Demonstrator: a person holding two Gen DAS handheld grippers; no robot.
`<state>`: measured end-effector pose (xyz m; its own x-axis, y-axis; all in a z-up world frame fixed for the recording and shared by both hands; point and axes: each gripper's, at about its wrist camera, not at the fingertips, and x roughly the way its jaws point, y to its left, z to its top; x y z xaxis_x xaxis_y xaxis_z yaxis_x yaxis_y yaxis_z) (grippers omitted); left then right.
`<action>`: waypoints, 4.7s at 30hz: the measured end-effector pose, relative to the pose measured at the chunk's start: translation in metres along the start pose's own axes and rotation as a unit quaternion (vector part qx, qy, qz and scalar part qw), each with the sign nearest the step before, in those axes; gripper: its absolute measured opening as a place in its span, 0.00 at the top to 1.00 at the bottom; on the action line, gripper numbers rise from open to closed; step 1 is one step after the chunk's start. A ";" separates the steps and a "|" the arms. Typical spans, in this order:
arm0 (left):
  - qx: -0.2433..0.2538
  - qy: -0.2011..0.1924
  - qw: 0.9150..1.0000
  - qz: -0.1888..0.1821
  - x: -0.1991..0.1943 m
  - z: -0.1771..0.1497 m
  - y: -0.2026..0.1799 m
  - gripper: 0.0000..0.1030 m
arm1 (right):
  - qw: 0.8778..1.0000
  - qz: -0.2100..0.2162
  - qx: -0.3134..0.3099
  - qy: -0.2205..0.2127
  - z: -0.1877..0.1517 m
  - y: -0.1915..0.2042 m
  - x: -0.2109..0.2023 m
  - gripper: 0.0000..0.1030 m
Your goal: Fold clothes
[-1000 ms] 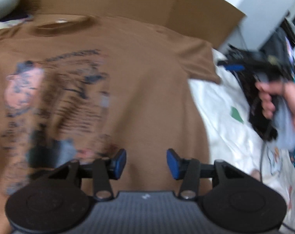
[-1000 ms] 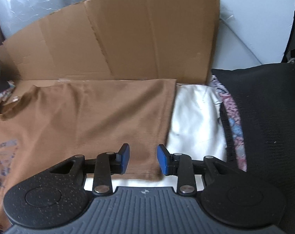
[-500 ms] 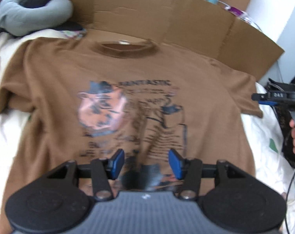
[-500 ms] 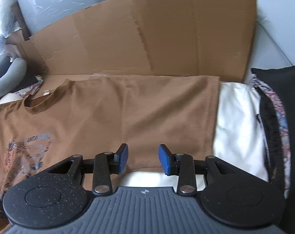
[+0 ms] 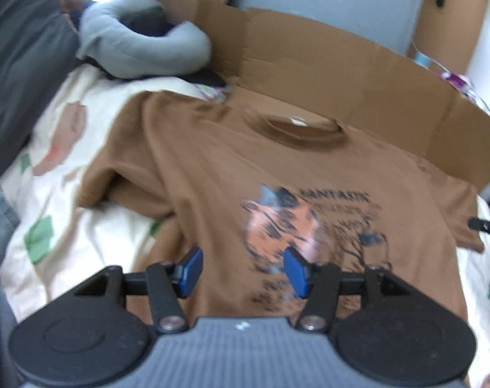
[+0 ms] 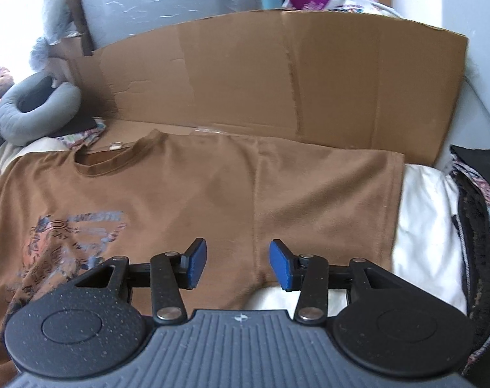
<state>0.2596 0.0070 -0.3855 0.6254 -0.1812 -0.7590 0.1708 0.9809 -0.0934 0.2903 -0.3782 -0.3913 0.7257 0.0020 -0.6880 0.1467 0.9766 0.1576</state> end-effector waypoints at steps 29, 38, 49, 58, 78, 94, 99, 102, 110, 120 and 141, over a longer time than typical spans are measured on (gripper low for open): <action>-0.062 -0.045 0.988 0.133 0.081 0.023 0.134 0.42 | 0.990 0.080 -0.078 0.083 -0.020 0.050 0.039 0.51; -0.038 -0.053 0.990 0.128 0.087 0.043 0.150 0.92 | 0.990 0.077 -0.079 0.091 -0.022 0.046 0.045 0.51; 0.040 -0.094 0.982 0.159 0.052 0.080 0.149 0.95 | 0.989 0.070 -0.081 0.104 -0.029 0.036 0.047 0.51; 0.072 -0.093 0.975 0.190 0.036 0.100 0.164 0.95 | 0.988 0.062 -0.085 0.114 -0.035 0.030 0.049 0.51; 0.105 -0.023 0.967 0.232 0.047 0.130 0.191 0.67 | 0.986 0.059 -0.102 0.119 -0.040 0.028 0.051 0.51; 0.115 0.003 0.983 0.142 0.095 0.163 0.138 0.57 | 0.985 0.058 -0.112 0.120 -0.042 0.031 0.053 0.50; 0.102 0.046 0.986 0.123 0.119 0.152 0.129 0.46 | 0.984 0.060 -0.113 0.121 -0.042 0.030 0.053 0.50; 0.117 0.079 0.981 0.130 0.129 0.145 0.123 0.45 | 0.984 0.062 -0.113 0.121 -0.042 0.030 0.053 0.50; 0.123 0.095 0.979 0.129 0.101 0.152 0.129 0.41 | 0.984 0.065 -0.107 0.123 -0.042 0.029 0.051 0.50; 0.025 0.087 0.991 0.099 0.079 0.134 0.168 0.49 | 0.984 0.065 -0.108 0.124 -0.043 0.027 0.048 0.50; -0.160 0.095 0.981 0.052 0.087 0.104 0.193 0.95 | 0.983 0.067 -0.115 0.125 -0.045 0.027 0.048 0.49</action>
<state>0.4262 0.1729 -0.4022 0.4689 -0.0931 -0.8784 -0.1536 0.9707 -0.1849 0.2989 -0.3417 -0.4520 0.5362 0.1580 -0.8292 -0.1144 0.9869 0.1141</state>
